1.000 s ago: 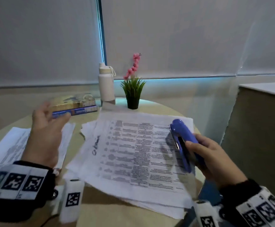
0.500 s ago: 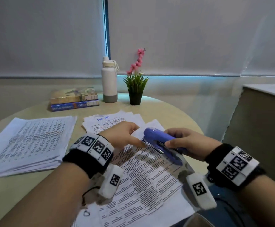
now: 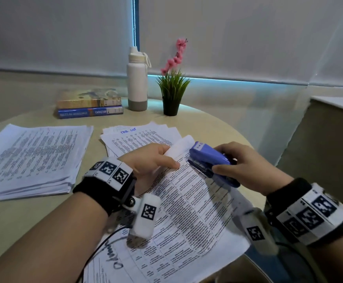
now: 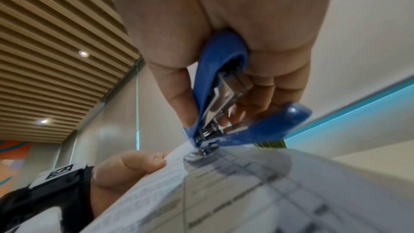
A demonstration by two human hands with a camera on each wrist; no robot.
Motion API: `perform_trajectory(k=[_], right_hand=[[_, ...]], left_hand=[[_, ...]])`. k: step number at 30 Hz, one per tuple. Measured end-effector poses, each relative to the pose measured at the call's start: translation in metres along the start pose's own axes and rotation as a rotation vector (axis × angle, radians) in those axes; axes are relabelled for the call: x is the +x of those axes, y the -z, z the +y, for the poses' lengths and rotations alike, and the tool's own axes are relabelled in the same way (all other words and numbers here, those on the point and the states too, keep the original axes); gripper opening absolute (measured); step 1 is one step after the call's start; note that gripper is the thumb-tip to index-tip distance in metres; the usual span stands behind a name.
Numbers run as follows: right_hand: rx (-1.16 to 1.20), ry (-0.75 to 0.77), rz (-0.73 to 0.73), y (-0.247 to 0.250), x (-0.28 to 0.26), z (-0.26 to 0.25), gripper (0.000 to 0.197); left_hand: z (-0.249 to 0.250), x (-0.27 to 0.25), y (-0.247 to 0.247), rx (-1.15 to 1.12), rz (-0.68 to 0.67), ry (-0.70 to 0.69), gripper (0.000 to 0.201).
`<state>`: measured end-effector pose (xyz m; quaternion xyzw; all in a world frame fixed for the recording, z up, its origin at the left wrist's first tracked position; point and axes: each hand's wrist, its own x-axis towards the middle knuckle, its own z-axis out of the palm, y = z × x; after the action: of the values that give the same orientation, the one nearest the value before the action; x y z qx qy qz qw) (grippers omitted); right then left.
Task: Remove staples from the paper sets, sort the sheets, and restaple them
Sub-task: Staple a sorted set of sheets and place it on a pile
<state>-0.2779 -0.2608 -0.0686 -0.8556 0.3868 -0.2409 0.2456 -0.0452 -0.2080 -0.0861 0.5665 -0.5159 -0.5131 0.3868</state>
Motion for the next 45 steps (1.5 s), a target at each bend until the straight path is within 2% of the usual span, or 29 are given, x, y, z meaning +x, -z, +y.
perform_trajectory(k=[14,17,21,24,27,32,35,39,41,43,45], right_hand=[[-0.202,0.213,-0.023,-0.003,0.009,-0.011,0.043],[-0.229,0.25,-0.023,-0.007,0.013,-0.011,0.042],[-0.156,0.201,-0.038,-0.015,0.013,-0.012,0.037],[-0.257,0.303,0.02,-0.018,0.014,-0.014,0.037],[-0.273,0.339,0.042,-0.018,0.017,-0.017,0.035],[-0.286,0.317,0.007,-0.02,0.017,-0.022,0.03],[-0.367,0.375,0.049,-0.017,0.018,-0.024,0.035],[-0.321,0.327,0.048,-0.022,0.019,-0.028,0.026],[-0.38,0.336,0.093,-0.026,0.017,-0.031,0.027],[-0.445,0.361,0.126,-0.027,0.017,-0.037,0.035],[-0.42,0.339,0.129,-0.026,0.019,-0.041,0.034]], left_hand=[[-0.009,-0.003,0.003,-0.17,0.0,-0.089,0.013],[-0.009,-0.005,0.006,-0.152,0.029,-0.106,0.009],[-0.005,-0.008,0.01,-0.154,0.039,-0.152,0.011],[-0.002,-0.012,0.013,-0.128,0.041,-0.173,0.012],[0.001,-0.015,0.014,-0.1,0.063,-0.183,0.012],[0.0,-0.016,0.015,-0.092,0.08,-0.179,0.016],[-0.001,-0.014,0.014,-0.049,0.094,-0.181,0.019],[0.0,-0.015,0.015,-0.069,0.104,-0.184,0.015],[-0.001,-0.014,0.016,-0.073,0.118,-0.197,0.02],[-0.002,-0.013,0.016,-0.069,0.132,-0.207,0.035],[-0.002,-0.013,0.016,-0.093,0.114,-0.209,0.038]])
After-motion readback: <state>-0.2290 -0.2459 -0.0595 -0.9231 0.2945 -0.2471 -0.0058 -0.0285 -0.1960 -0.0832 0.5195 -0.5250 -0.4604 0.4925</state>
